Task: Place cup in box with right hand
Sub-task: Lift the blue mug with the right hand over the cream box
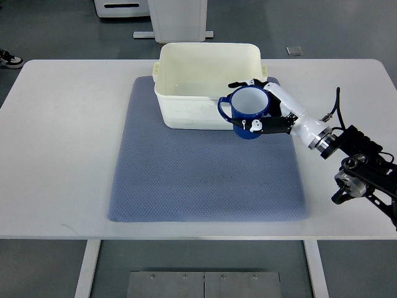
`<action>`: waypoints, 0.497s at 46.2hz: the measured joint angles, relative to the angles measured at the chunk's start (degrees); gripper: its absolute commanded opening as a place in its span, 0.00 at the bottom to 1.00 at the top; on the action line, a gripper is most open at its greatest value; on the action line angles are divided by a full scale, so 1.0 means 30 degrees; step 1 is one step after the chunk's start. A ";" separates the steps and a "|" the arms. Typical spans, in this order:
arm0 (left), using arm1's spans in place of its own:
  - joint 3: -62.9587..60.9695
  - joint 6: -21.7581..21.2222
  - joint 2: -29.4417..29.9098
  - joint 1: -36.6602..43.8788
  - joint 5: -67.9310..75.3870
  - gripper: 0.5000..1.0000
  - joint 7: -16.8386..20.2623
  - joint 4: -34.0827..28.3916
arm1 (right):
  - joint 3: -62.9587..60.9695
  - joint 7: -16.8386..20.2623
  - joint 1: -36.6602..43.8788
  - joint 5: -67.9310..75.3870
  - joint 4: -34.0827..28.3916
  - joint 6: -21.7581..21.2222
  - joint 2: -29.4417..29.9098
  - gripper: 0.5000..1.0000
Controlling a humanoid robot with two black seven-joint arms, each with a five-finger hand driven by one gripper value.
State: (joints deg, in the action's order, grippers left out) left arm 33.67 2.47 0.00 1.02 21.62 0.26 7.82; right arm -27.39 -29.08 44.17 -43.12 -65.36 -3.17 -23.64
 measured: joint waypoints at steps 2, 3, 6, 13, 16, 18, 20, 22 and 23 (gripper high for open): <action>-0.0002 -0.0002 0.0002 0.0014 0.0000 1.00 -0.0003 -0.0002 | 0.0002 0.0181 0.0211 0.0111 -0.0170 -0.0127 -0.0129 0.00; -0.0003 -0.0005 0.0001 0.0019 0.0000 1.00 -0.0006 -0.0003 | 0.0001 0.0238 0.0288 0.0124 -0.0208 -0.0148 -0.0147 0.00; -0.0002 0.0000 0.0001 0.0005 0.0000 1.00 0.0000 0.0000 | 0.0008 0.0406 0.0635 0.0143 -0.0245 -0.0196 -0.0157 0.00; -0.0002 0.0000 0.0001 0.0007 0.0000 1.00 0.0006 0.0000 | 0.0046 0.0933 0.1588 0.0621 -0.0241 -0.0201 -0.0072 0.00; -0.0001 -0.0005 0.0002 0.0007 0.0000 1.00 0.0004 -0.0002 | 0.0079 0.1244 0.2009 0.1118 -0.0149 -0.0192 -0.0015 0.00; -0.0003 0.0001 0.0001 0.0011 0.0000 1.00 0.0003 0.0000 | 0.0076 0.1434 0.2293 0.1348 -0.0060 -0.0166 0.0012 0.00; -0.0002 -0.0003 0.0002 0.0007 0.0000 1.00 0.0002 -0.0001 | 0.0078 0.1658 0.2593 0.1571 0.0139 -0.0113 0.0096 0.00; -0.0003 0.0000 0.0001 0.0011 0.0000 1.00 0.0002 -0.0001 | 0.0078 0.1849 0.2922 0.1727 0.0364 -0.0031 0.0297 0.00; -0.0003 -0.0001 0.0001 0.0013 0.0000 1.00 0.0001 0.0000 | 0.0078 0.1936 0.3051 0.1771 0.0482 0.0009 0.0445 0.00</action>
State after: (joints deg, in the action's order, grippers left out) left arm 33.66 2.46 0.00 1.06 21.62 0.26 7.82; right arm -27.16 -23.28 53.33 -37.80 -63.91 -3.15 -22.31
